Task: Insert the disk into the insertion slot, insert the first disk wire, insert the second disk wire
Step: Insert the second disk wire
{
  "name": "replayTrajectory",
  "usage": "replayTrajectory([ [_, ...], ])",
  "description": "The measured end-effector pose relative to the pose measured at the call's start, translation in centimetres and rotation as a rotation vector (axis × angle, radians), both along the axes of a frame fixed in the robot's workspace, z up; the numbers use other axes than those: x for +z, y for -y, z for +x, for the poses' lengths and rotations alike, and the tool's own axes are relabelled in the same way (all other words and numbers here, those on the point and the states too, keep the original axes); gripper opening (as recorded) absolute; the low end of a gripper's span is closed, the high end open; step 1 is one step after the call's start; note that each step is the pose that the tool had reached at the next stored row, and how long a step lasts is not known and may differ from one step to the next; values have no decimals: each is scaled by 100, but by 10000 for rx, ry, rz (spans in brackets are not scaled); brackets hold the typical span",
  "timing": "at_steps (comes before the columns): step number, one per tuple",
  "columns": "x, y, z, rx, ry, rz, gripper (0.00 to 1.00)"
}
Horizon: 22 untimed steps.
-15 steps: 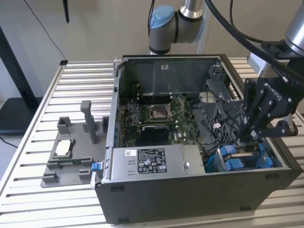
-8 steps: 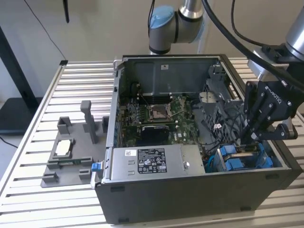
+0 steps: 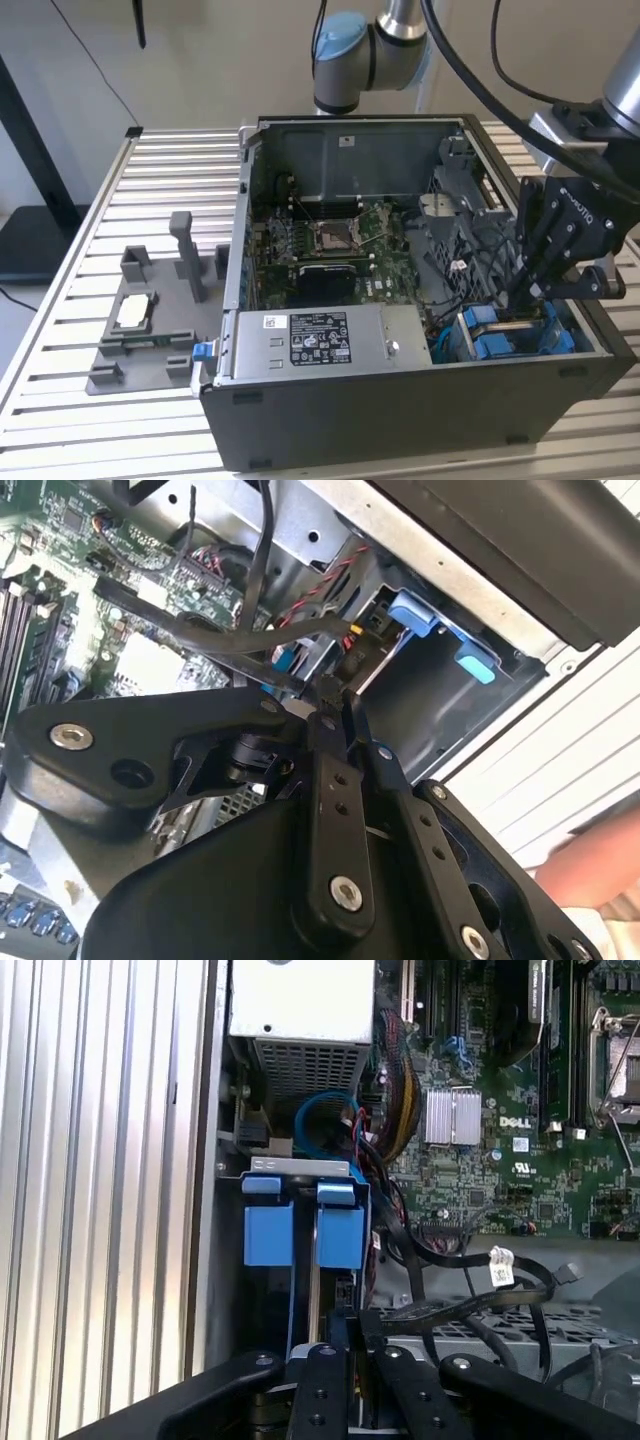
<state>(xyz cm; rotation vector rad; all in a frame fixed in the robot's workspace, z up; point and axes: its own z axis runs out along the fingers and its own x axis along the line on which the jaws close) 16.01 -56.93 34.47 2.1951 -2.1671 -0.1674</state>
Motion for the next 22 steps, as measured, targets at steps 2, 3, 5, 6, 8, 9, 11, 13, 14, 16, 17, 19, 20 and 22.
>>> replayTrajectory([
  [2,-5,0,5,-75,0,-1,16],
  [3,-5,0,5,-75,0,-1,16],
  [5,-5,0,5,-76,0,-1,16],
  [6,-6,0,5,-76,0,1,16],
  [8,-11,0,5,-76,0,2,16],
  [9,-14,-1,6,-75,0,2,16],
  [11,-17,0,6,-75,11,0,16],
  [13,-23,0,6,-75,25,1,16],
  [14,-26,0,6,-75,29,1,16],
  [16,-31,0,6,-75,37,1,16],
  [17,-33,0,6,-75,39,1,16],
  [19,-37,0,7,-75,44,0,16],
  [20,-38,0,7,-75,47,-1,16],
  [22,-41,0,7,-75,53,0,16],
])
